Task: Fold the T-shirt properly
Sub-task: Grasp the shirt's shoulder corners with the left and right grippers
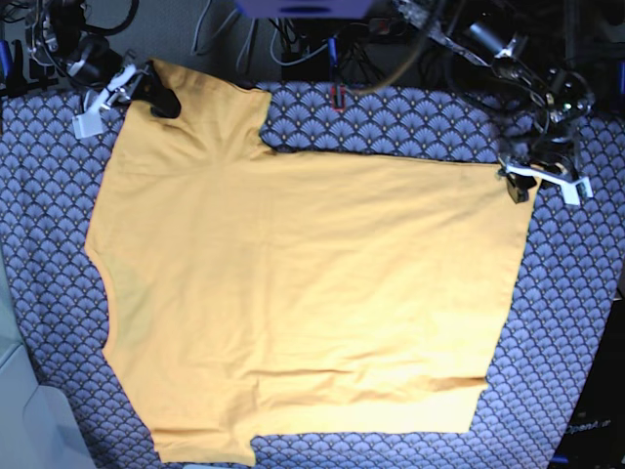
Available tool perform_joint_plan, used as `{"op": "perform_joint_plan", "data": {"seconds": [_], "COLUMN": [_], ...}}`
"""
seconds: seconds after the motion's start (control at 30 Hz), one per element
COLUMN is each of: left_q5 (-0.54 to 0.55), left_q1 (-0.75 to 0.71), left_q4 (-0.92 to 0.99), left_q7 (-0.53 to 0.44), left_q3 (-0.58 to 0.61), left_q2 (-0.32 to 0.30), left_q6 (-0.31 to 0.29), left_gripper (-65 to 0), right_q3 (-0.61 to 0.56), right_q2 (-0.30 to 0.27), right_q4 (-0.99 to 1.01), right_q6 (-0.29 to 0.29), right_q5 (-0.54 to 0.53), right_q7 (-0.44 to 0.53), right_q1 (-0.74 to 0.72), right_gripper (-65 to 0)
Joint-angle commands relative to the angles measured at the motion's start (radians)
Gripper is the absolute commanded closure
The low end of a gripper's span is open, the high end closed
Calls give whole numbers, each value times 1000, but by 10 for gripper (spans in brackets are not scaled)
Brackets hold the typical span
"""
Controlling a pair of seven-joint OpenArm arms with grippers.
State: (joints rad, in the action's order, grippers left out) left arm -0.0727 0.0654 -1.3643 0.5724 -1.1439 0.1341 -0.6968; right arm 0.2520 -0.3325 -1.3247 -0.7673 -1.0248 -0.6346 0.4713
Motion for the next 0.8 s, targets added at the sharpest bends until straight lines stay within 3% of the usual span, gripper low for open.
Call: {"op": "perform_joint_plan", "data": {"seconds": [0.0, 0.17, 0.47, 0.67, 0.77], "left_q5": [-63, -65, -57, -55, -55], "left_q1": [-12, -29, -23, -23, -23], "left_q4": [29, 32, 18, 18, -5], "left_q7": [119, 148, 340, 349, 349], "left_q3": [3, 3, 3, 3, 3], "left_q2": [17, 16, -40, -50, -50], "left_q6": [-1, -1, -1, -1, -1], "left_gripper": [-277, -10, 0, 0, 0], "right_q3": [0, 0, 0, 2, 2], "right_q2": [-12, -12, -10, -26, -27], "right_q4": [14, 14, 12, 14, 12], "right_q6": [69, 69, 69, 69, 69], "right_q5": [122, 122, 122, 122, 122], "right_q7": [-63, -63, -63, -87, -92], "right_q1": [7, 7, 1, -23, -23], "right_gripper": [-222, -222, -206, -28, 0]}}
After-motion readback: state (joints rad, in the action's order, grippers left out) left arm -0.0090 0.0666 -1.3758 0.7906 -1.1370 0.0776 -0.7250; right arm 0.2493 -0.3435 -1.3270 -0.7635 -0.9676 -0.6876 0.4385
